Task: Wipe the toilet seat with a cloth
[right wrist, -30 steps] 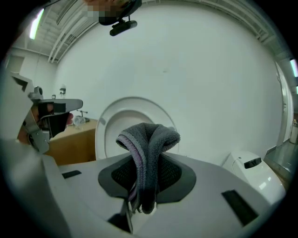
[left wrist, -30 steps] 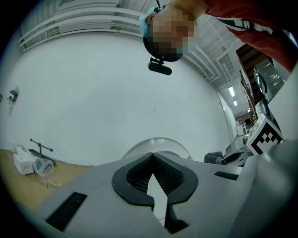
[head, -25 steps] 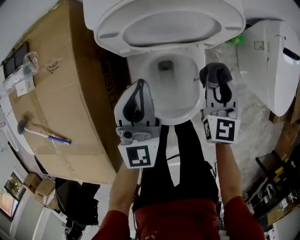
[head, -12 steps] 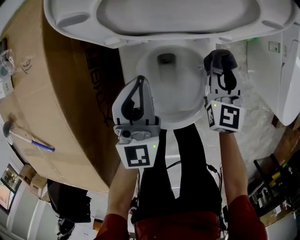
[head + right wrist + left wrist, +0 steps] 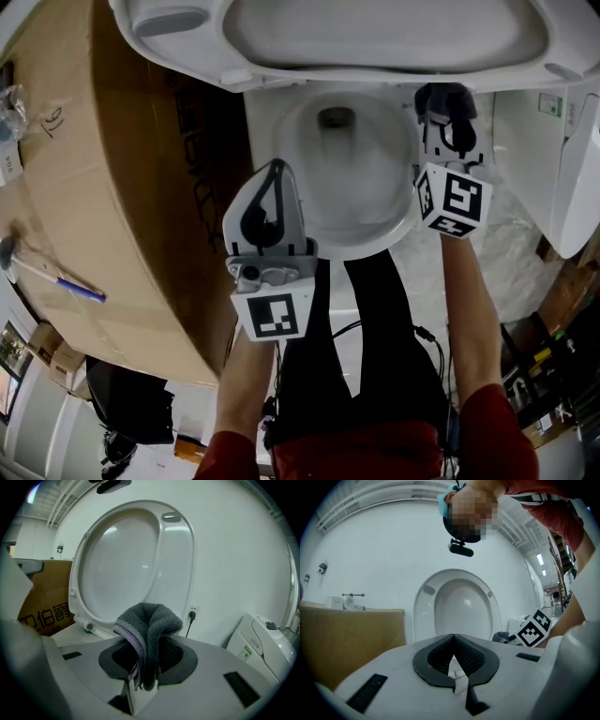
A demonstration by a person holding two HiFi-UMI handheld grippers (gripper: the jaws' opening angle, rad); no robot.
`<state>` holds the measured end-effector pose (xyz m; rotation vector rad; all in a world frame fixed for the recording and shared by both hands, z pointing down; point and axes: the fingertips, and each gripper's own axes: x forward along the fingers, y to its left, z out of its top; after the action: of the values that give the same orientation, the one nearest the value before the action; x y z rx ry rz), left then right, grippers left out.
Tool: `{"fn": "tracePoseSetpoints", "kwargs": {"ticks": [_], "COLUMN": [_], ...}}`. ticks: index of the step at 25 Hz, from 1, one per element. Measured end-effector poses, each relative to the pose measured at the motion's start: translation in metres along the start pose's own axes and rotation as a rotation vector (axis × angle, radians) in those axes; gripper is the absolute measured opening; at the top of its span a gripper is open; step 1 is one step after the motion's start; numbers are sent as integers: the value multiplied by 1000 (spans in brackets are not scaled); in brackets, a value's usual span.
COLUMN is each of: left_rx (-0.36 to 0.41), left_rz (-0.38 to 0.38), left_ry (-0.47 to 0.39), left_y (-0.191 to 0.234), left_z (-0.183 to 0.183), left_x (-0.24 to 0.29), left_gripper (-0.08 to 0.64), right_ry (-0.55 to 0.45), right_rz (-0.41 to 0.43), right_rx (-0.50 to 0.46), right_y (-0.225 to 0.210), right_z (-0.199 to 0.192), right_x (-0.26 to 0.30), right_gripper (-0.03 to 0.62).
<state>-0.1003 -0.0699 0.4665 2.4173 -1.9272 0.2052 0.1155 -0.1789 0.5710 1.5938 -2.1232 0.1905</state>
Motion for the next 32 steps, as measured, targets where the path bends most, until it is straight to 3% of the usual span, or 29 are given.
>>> {"fn": "tracePoseSetpoints", "kwargs": {"ticks": [9,17,23,28,32], "left_rx": [-24,-56,-78,-96,-110], "left_rz": [37,72,94,105,111], "left_ry": [8,19,11,20,18], "left_y": [27,52,67,77,80], "left_z": [-4,-4,-2,-5,-3], "left_x": [-13,-34,-46,-56,-60], "left_gripper": [11,11,11,11,11], "right_ry": [85,172,181,116,99], "right_rz": [50,144,265,392,433], "right_rx": [55,110,72,-27,-85], "right_y": [55,124,189,248,265], "right_z": [-8,-13,3,40,54], "right_x": [20,34,44,45,45], "right_gripper": [87,87,87,87,87]}}
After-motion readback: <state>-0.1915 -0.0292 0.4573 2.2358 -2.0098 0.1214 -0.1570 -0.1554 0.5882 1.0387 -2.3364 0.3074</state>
